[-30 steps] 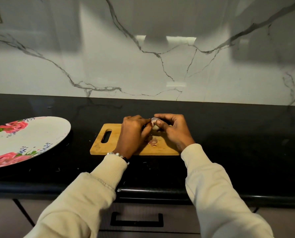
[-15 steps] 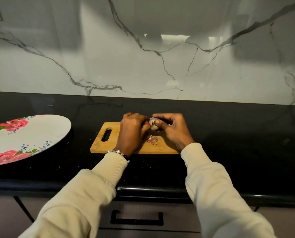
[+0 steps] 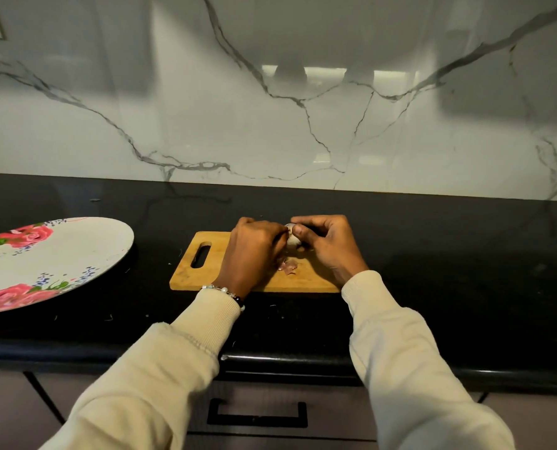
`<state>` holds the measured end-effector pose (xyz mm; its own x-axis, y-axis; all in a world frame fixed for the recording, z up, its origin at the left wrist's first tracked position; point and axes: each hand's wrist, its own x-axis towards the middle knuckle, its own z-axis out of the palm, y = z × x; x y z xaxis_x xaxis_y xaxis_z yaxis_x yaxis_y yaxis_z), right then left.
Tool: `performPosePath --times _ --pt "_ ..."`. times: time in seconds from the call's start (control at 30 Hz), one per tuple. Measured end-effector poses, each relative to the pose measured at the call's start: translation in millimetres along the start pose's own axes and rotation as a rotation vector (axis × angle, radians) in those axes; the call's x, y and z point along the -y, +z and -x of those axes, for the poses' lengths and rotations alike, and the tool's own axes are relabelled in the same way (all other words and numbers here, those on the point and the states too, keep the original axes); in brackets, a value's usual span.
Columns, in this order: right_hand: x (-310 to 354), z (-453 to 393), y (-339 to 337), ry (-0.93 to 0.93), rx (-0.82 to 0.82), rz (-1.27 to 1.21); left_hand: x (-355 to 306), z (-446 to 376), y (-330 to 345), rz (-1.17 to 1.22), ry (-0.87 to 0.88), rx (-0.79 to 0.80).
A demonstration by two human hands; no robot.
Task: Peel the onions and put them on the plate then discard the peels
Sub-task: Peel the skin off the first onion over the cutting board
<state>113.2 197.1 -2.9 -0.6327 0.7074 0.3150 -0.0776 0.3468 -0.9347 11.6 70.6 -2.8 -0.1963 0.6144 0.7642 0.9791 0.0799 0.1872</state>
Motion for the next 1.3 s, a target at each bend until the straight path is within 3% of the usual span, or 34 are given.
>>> performPosePath --times 0.27,0.47,0.6,0.8,0.97,1.2,1.3 --pt "-2.4 0.8 2.5 0.009 -0.024 0.006 -2.2 1.3 -0.6 -0.285 0.106 0.145" --pt "-1.1 1.6 3.3 0.016 -0.041 -0.023 -4.1 -0.6 2.0 -0.414 0.116 0.133" --pt "1.2 3.3 4.3 0.020 -0.049 -0.023 -1.3 -1.3 7.7 -0.355 0.054 0.099" --pt "4.2 2.9 1.1 -0.007 -0.098 -0.022 -1.0 -5.4 7.9 -0.065 -0.089 -0.057" --pt "5.6 3.4 -0.1 -0.023 -0.110 -0.013 0.7 -3.4 7.0 -0.075 0.003 -0.056" --pt "9.1 8.1 -0.7 -0.033 -0.073 0.130 0.8 -2.2 2.0 -0.330 0.143 0.118" --pt "14.5 12.1 -1.2 -0.047 -0.055 0.164 -3.1 -2.2 0.2 -0.414 0.208 0.105"
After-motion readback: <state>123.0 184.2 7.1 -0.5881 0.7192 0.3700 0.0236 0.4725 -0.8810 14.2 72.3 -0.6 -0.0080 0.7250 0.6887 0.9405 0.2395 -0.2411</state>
